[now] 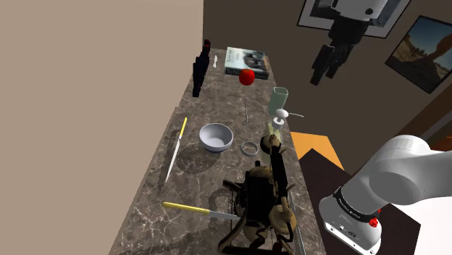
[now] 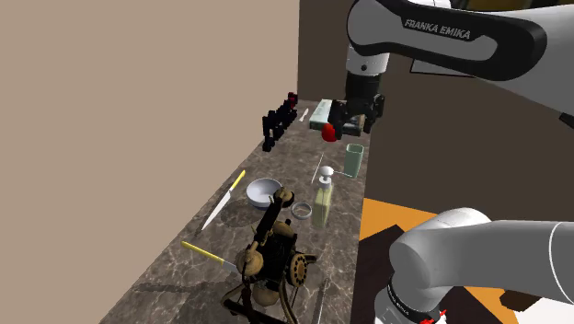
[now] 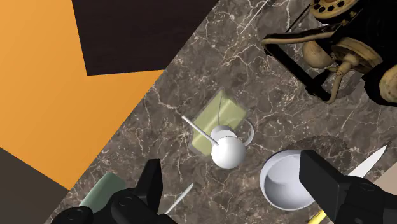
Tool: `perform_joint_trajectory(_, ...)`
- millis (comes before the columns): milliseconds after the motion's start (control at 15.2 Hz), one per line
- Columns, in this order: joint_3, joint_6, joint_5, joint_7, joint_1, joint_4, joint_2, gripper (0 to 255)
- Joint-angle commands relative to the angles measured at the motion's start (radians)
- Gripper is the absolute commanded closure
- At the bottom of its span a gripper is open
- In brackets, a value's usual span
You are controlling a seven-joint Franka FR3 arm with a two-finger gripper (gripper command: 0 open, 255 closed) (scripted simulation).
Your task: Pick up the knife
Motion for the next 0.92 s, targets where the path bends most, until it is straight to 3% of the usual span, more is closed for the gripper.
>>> perform_joint_trajectory(0, 0.000, 0.000, 0.000, 0.000, 0.000, 0.000, 0.000, 0)
perform_joint_trajectory(858, 0.285, 0.337, 0.136, 0.409, -0.021, -0.081, 0.223, 0)
